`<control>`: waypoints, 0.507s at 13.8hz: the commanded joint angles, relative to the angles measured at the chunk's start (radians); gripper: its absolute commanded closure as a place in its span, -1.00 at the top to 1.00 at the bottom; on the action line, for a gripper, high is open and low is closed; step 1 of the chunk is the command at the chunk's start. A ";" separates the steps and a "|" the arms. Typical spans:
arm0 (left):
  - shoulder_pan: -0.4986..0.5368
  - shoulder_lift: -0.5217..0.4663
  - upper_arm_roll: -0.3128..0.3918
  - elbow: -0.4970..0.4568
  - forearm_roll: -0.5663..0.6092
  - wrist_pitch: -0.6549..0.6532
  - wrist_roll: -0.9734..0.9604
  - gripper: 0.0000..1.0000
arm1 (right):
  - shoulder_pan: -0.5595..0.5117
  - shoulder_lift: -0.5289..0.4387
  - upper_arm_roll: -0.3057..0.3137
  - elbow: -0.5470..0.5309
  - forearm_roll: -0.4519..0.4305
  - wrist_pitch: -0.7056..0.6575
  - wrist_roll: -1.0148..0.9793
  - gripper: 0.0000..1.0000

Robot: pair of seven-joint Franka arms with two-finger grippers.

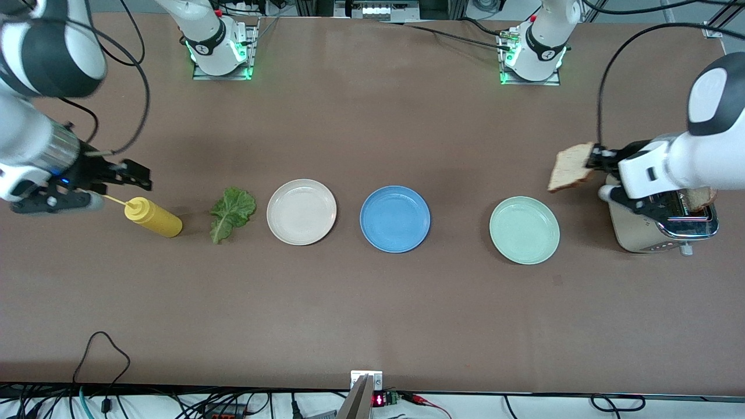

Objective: Make sandwich in blue plate with both arms
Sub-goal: 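Lift the toast toward the blue plate while the right gripper grasps lettuce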

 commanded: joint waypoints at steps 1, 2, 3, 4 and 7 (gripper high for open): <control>-0.003 0.074 0.000 0.022 -0.176 0.039 -0.057 -0.99 | 0.006 0.072 0.000 -0.007 0.007 0.045 0.042 1.00; -0.010 0.104 0.000 0.013 -0.260 0.063 -0.074 -0.99 | 0.004 0.102 0.000 -0.011 0.002 0.073 0.045 1.00; -0.019 0.136 0.000 0.005 -0.341 0.105 -0.076 -0.99 | -0.002 0.148 0.000 -0.015 0.002 0.096 0.045 1.00; -0.030 0.157 0.000 -0.007 -0.409 0.149 -0.077 -0.99 | -0.002 0.185 0.000 -0.016 0.002 0.122 0.045 1.00; -0.114 0.184 -0.002 -0.088 -0.601 0.373 -0.073 -1.00 | 0.014 0.265 0.000 -0.048 0.002 0.228 0.083 1.00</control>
